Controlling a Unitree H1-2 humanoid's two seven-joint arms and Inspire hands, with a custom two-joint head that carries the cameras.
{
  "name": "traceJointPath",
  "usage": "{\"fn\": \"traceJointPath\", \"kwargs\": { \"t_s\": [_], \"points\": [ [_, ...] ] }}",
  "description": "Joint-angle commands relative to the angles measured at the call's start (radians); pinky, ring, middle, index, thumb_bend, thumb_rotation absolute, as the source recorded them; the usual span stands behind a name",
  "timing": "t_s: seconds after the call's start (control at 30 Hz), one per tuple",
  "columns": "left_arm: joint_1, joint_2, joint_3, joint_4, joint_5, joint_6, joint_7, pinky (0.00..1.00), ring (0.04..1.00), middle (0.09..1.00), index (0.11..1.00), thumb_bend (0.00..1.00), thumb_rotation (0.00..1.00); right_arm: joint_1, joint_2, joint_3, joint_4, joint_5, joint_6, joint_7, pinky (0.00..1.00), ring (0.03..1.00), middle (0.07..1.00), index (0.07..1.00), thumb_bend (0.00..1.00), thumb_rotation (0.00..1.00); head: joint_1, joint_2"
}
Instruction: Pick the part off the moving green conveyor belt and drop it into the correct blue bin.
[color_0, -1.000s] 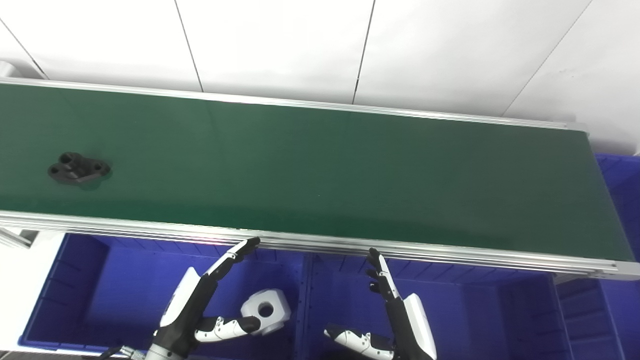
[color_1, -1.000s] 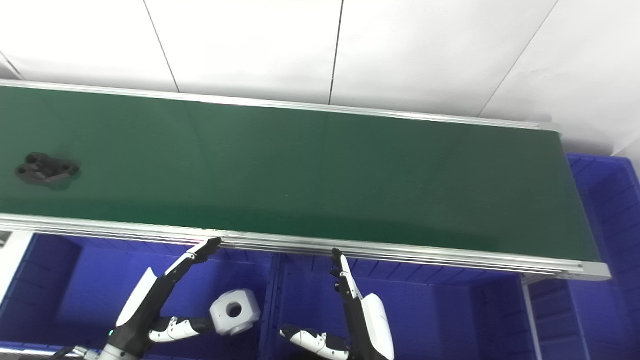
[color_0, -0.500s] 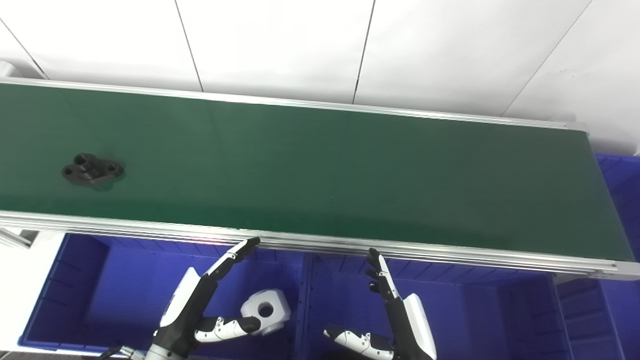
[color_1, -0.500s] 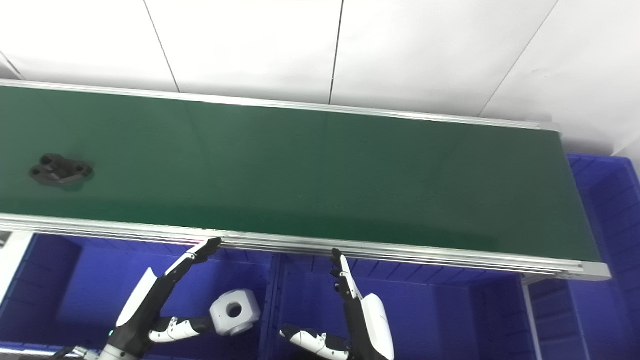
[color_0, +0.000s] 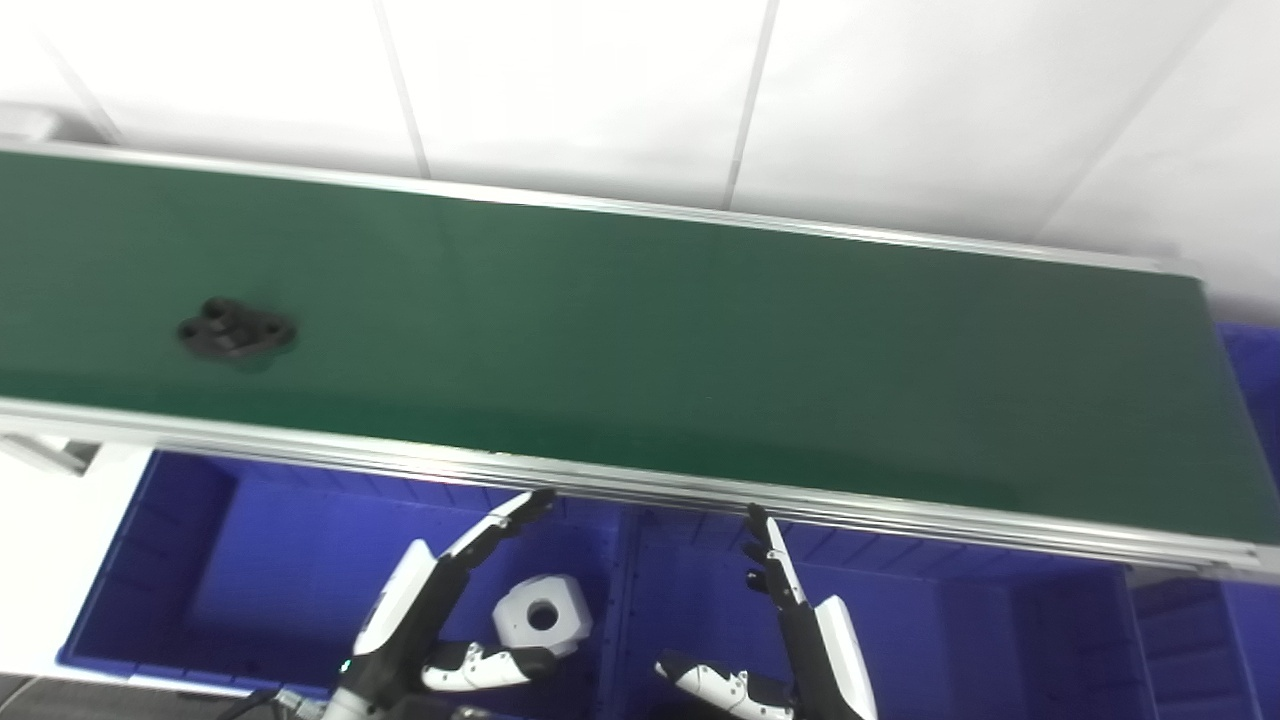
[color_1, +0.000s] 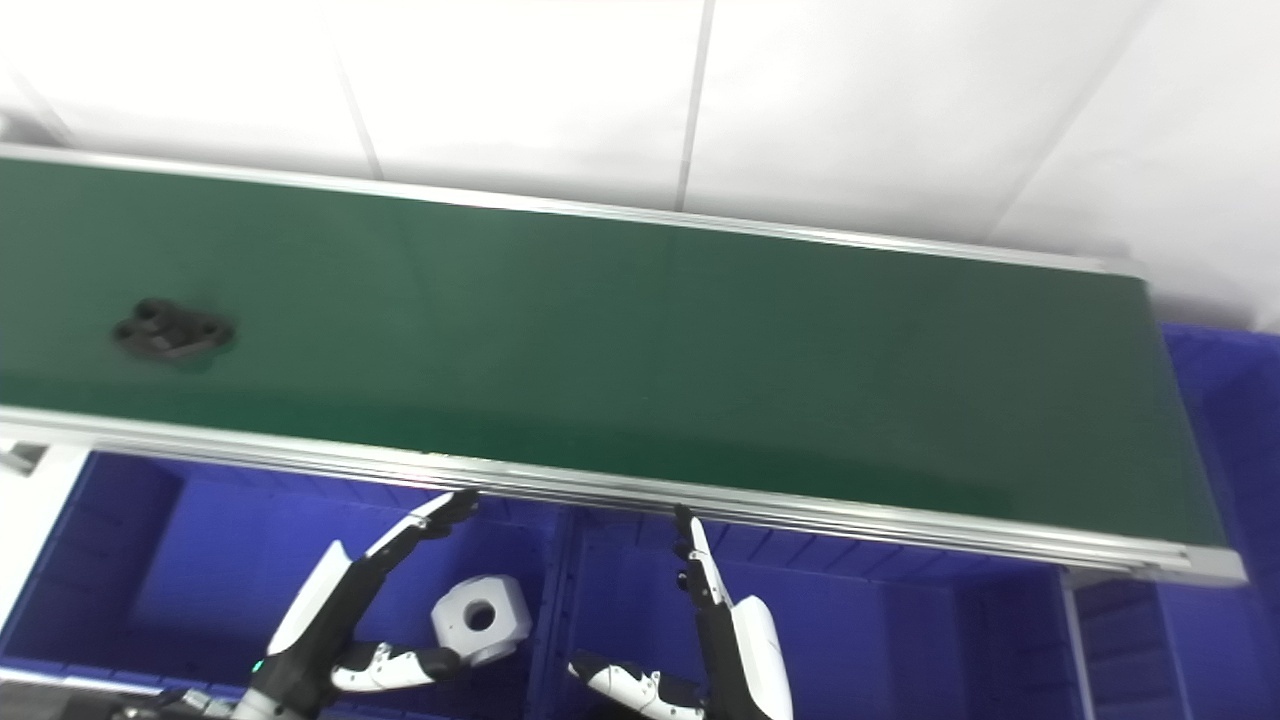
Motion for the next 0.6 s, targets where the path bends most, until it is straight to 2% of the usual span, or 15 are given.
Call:
{"fn": "traceJointPath", "kwargs": {
  "t_s": [0.0, 0.23, 0.47, 0.57],
  "points": [
    [0.001, -0.007, 0.0, 0.004, 0.02, -0.027, 0.021, 0.78, 0.829, 0.844, 0.848, 0.77, 0.75, 0.002, 0.013, 0.021, 0.016, -0.005, -0.083, -0.01, 0.86, 0.926, 0.982, 1.0, 0.88, 0.53, 0.013, -0.012],
    [-0.013, -0.019, -0.006, 0.026, 0.037, -0.027, 0.033, 0.74, 0.805, 0.823, 0.826, 0.82, 0.73, -0.005, 0.012, 0.003, 0.039, 0.001, -0.127, -0.02, 0.89, 0.923, 0.976, 1.0, 0.87, 0.5, 0.028, -0.037],
    [-0.032, -0.024, -0.021, 0.052, 0.059, -0.026, 0.054, 0.72, 0.798, 0.822, 0.824, 0.82, 0.71, -0.006, 0.02, -0.034, 0.028, 0.014, -0.22, -0.067, 0.91, 0.924, 0.972, 1.0, 0.86, 0.48, 0.047, -0.063],
    [-0.038, -0.025, -0.025, 0.062, 0.07, -0.026, 0.062, 0.71, 0.796, 0.823, 0.82, 0.82, 0.72, -0.008, 0.028, -0.052, 0.005, 0.025, -0.25, -0.076, 0.96, 0.936, 0.973, 1.0, 0.84, 0.47, 0.052, -0.073]
  ]
}}
